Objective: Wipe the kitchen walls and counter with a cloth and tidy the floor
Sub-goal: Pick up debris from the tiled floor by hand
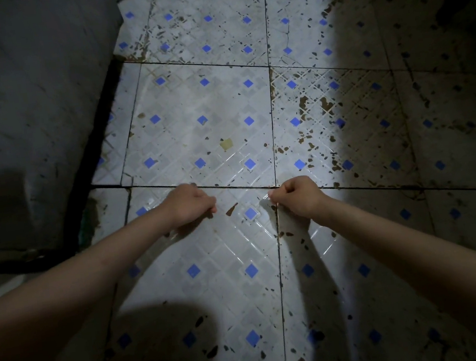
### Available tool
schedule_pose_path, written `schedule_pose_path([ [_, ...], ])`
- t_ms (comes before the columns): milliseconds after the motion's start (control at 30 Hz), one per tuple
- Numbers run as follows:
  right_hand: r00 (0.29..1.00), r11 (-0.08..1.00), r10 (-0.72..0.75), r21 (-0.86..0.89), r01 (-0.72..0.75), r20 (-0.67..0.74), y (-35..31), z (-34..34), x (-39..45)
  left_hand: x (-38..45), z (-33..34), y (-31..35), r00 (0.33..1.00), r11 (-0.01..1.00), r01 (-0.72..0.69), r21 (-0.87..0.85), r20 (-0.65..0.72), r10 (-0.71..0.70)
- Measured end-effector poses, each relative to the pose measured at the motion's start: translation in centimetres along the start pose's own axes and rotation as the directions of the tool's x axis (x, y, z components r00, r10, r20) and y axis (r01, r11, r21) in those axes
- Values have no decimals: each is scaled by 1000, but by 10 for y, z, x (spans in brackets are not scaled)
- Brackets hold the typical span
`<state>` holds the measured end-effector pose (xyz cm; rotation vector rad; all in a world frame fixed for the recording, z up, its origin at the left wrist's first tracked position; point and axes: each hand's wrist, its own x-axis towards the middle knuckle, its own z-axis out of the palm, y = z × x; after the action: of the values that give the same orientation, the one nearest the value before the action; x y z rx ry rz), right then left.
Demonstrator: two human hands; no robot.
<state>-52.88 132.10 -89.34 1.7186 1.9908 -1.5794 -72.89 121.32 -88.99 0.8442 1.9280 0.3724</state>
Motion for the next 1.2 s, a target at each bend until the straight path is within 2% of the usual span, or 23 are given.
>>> schedule_pose_path([
  [133, 1000, 1000, -26, -2, 26, -13, -3, 1, 2, 13, -12, 10, 958, 979, -82, 186, -257, 129],
  [267, 995, 998, -50, -26, 48, -86, -6, 0, 8, 33, -21, 26, 907, 958, -121, 260, -363, 213],
  [567, 985, 996, -91, -9, 90, -147, -13, -6, 26, 71, -16, 52, 894, 941, -184, 283, -350, 280],
  [800, 982, 994, -113, -13, 112, -149, -17, -4, 34, 92, -9, 57, 905, 914, -127, 384, -332, 265],
  [1067, 985, 996, -92, -13, 91, -149, -13, -5, 32, 97, -5, 65, 935, 908, -25, 418, -311, 169],
  [1200, 986, 996, -91, -35, 86, -140, -12, -6, 31, 92, -5, 61, 949, 881, -86, 466, -229, 214],
])
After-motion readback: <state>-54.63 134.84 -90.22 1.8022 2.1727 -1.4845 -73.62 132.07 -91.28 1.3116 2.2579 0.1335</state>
